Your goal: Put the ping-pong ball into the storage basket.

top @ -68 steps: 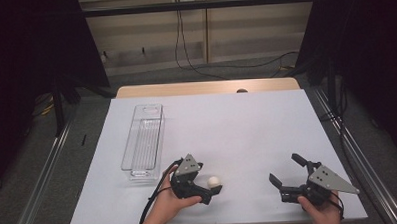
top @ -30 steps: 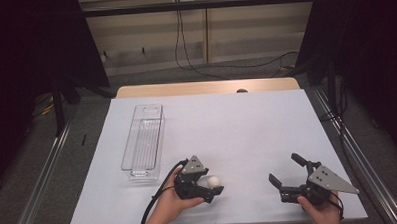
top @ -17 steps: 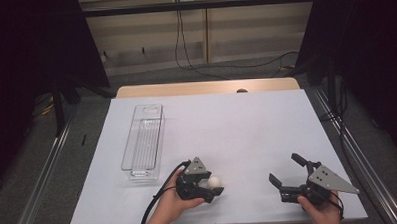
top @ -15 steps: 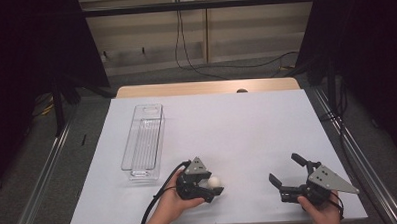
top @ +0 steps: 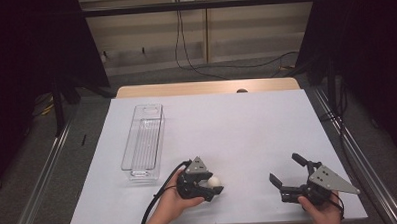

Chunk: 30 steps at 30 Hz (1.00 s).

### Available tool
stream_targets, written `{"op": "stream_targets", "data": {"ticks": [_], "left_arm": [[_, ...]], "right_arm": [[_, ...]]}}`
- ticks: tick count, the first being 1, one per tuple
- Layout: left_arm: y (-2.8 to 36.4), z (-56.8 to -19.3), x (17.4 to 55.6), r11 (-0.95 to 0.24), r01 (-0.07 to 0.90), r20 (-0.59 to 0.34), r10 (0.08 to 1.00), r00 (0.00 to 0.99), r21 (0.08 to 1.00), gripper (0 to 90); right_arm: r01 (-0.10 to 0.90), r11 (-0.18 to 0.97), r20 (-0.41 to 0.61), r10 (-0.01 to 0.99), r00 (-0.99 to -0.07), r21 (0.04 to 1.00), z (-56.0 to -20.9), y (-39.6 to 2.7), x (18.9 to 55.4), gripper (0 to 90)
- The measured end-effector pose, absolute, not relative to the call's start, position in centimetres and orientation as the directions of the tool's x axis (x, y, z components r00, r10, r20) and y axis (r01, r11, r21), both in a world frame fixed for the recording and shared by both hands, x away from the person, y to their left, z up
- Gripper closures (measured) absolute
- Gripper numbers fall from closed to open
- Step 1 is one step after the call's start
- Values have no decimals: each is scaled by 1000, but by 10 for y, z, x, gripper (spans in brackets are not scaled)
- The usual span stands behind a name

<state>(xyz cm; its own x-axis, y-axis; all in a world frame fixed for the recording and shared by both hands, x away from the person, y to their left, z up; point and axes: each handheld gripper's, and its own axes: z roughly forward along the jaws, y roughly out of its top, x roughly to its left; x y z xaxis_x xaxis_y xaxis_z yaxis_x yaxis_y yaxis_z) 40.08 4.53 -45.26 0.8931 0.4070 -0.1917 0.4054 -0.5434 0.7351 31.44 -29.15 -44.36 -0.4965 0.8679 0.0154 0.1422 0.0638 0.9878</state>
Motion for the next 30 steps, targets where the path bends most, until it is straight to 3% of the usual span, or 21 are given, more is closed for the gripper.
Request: {"op": "stream_targets", "data": {"ticks": [30], "left_arm": [[43, -453, 401, -564, 388, -161, 410, 898, 729, 450]], "right_arm": [[144, 68, 13, 867, -498, 987, -443, -291, 313, 12]]}}
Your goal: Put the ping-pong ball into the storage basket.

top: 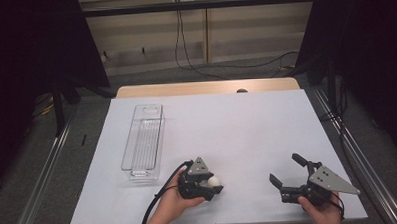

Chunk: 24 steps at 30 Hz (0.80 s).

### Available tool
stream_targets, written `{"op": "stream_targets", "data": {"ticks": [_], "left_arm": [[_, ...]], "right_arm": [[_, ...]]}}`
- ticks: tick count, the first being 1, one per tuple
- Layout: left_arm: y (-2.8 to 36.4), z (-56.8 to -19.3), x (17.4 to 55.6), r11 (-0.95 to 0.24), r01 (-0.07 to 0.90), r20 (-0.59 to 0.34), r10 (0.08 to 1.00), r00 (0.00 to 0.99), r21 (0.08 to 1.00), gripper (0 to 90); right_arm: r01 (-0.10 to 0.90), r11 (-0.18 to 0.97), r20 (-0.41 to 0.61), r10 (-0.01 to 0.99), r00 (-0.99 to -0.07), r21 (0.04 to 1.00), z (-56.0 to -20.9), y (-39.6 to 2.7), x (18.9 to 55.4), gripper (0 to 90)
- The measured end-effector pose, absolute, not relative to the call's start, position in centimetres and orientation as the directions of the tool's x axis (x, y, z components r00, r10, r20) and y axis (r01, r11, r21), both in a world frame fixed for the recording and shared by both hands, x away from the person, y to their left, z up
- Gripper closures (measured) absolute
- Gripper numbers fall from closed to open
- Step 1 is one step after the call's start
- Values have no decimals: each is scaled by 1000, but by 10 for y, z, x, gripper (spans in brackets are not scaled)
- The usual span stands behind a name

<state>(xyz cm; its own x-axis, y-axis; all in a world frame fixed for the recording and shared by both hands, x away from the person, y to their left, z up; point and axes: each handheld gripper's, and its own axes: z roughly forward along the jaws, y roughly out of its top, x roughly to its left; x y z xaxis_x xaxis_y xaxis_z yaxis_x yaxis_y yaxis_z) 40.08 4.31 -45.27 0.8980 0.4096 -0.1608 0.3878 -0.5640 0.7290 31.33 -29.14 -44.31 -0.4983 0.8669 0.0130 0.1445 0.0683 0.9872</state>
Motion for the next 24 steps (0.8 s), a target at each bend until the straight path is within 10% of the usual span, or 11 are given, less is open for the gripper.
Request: {"op": "stream_targets", "data": {"ticks": [24], "left_arm": [[43, -452, 401, -573, 385, -157, 406, 900, 724, 511]], "right_arm": [[144, 70, 11, 868, -496, 987, -443, -291, 313, 12]]}}
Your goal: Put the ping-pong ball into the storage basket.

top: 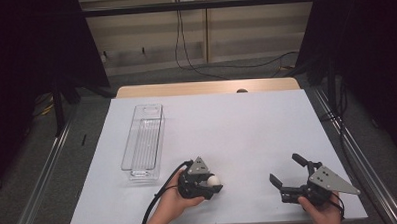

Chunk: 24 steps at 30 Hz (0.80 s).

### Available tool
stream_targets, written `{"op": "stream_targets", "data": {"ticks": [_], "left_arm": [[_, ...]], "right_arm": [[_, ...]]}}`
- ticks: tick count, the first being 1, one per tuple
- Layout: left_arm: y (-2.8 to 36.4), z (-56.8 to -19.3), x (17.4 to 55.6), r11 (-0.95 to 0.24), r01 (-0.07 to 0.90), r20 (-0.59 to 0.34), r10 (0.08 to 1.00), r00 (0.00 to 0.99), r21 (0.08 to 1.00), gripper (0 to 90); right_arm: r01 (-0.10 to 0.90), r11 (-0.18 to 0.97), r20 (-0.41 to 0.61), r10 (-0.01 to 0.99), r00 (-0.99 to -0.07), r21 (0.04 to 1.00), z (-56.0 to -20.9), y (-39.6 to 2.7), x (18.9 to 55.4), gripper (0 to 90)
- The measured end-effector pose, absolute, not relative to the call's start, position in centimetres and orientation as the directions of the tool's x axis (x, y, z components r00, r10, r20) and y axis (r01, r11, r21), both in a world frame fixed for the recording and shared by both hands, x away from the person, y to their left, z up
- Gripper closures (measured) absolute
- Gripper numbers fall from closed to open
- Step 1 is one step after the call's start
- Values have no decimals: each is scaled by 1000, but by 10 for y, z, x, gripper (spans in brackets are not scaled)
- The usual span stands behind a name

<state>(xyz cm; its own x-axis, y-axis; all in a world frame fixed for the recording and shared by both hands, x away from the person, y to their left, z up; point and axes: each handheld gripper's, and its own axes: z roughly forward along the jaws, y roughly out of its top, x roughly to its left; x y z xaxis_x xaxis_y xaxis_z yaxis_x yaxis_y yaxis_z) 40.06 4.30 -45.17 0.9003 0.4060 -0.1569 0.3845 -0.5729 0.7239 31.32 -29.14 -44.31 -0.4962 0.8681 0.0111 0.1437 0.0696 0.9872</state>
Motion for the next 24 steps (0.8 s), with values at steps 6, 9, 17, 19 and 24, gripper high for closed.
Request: {"op": "stream_targets", "data": {"ticks": [6, 9, 17, 19, 24], "left_arm": [[42, -452, 401, -559, 392, -162, 415, 895, 731, 512], [42, -452, 401, -565, 392, -161, 415, 896, 726, 512], [44, -448, 402, -552, 404, -181, 414, 892, 729, 512], [44, -448, 401, -542, 408, -165, 441, 882, 735, 512], [46, -447, 404, -547, 406, -183, 417, 891, 732, 512]], "right_arm": [[139, 62, 15, 869, -494, 988, -443, -291, 313, 12], [139, 64, 14, 867, -497, 988, -442, -292, 313, 12], [141, 63, 16, 868, -497, 988, -443, -291, 314, 12], [142, 62, 18, 867, -498, 988, -443, -291, 314, 12], [139, 64, 14, 867, -498, 988, -443, -291, 314, 12]]}}
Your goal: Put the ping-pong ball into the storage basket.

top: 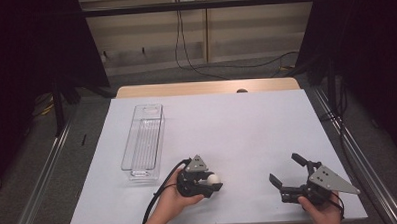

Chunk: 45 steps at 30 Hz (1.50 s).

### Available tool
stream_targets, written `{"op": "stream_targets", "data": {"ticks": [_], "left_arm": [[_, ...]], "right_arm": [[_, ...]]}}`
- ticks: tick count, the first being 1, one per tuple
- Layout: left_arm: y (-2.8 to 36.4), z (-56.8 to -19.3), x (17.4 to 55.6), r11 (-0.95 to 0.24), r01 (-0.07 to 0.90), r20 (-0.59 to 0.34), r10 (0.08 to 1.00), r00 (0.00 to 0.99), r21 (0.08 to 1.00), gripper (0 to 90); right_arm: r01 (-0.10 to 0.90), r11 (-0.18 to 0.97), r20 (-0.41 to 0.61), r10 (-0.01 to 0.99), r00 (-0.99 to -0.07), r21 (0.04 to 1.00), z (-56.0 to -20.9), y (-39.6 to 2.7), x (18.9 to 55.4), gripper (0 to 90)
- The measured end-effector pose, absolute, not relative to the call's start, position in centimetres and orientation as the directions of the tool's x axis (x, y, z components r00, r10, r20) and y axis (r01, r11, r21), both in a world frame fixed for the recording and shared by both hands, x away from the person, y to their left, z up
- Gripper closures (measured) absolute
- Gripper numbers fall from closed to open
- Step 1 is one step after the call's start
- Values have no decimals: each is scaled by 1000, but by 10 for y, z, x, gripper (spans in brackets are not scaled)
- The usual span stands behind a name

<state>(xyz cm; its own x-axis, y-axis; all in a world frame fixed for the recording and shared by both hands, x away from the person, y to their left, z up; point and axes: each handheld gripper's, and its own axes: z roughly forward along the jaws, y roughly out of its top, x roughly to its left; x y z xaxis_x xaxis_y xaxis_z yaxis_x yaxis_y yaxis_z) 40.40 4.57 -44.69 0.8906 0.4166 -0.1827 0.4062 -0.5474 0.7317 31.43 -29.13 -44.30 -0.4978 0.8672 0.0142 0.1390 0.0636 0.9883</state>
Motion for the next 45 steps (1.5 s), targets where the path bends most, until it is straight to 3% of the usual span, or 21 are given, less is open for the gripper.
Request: {"op": "stream_targets", "data": {"ticks": [45], "left_arm": [[60, -426, 411, -495, 432, -207, 445, 871, 754, 512]], "right_arm": [[141, 68, 12, 866, -499, 988, -444, -290, 314, 12]]}}
